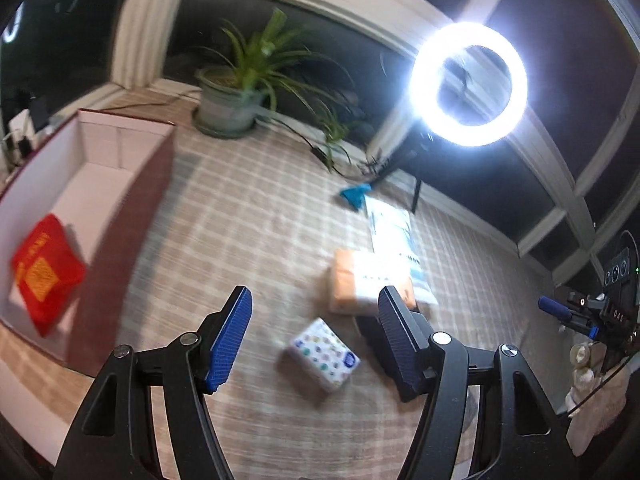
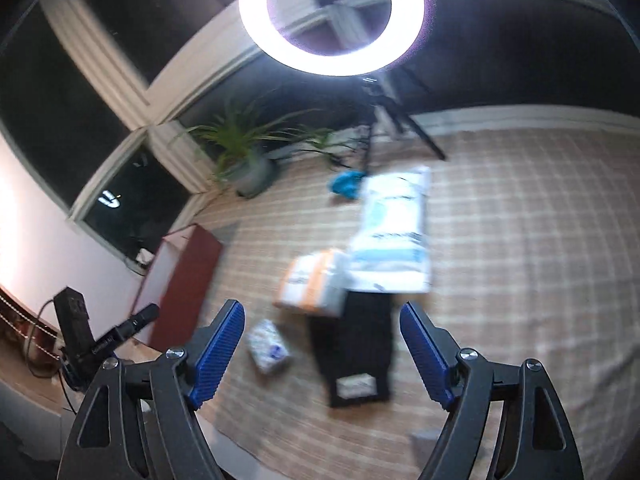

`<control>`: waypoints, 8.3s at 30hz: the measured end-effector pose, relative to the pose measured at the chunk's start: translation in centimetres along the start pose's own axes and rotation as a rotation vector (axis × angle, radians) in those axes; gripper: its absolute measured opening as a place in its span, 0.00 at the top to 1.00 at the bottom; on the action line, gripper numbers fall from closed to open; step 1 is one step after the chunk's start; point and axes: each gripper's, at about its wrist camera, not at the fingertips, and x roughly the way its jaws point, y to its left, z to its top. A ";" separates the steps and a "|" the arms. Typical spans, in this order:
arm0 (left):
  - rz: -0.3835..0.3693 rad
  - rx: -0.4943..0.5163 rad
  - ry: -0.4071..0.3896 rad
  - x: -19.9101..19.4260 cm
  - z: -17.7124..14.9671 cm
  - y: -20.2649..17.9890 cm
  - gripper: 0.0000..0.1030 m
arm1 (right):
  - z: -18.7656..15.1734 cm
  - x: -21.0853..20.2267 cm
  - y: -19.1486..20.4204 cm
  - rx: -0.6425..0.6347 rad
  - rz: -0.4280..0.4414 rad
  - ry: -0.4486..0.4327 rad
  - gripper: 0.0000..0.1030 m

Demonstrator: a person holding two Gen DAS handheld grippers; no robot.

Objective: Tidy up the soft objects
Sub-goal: 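Move the left tool back to the polka-dot tissue pack, then grasp the polka-dot tissue pack with the left tool while the right tool grasps the grey sachet, then carry the tissue pack and grey sachet with both tools over the box, then open both tools to drop the tissue pack and sachet into the box, then move both tools to the orange-and-white tissue pack on the floor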

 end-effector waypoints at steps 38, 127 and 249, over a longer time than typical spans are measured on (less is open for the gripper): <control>-0.162 0.447 0.339 13.2 -2.6 -5.5 0.35 | -16.7 2.3 -7.6 -0.005 -0.255 0.013 0.22; 0.178 0.360 0.262 11.5 -11.9 -4.9 0.49 | -15.8 8.0 -7.5 -0.519 -0.182 0.253 0.54; 0.271 0.014 -0.060 -7.2 3.2 15.8 0.40 | 2.7 24.2 29.3 -0.440 0.290 0.125 0.29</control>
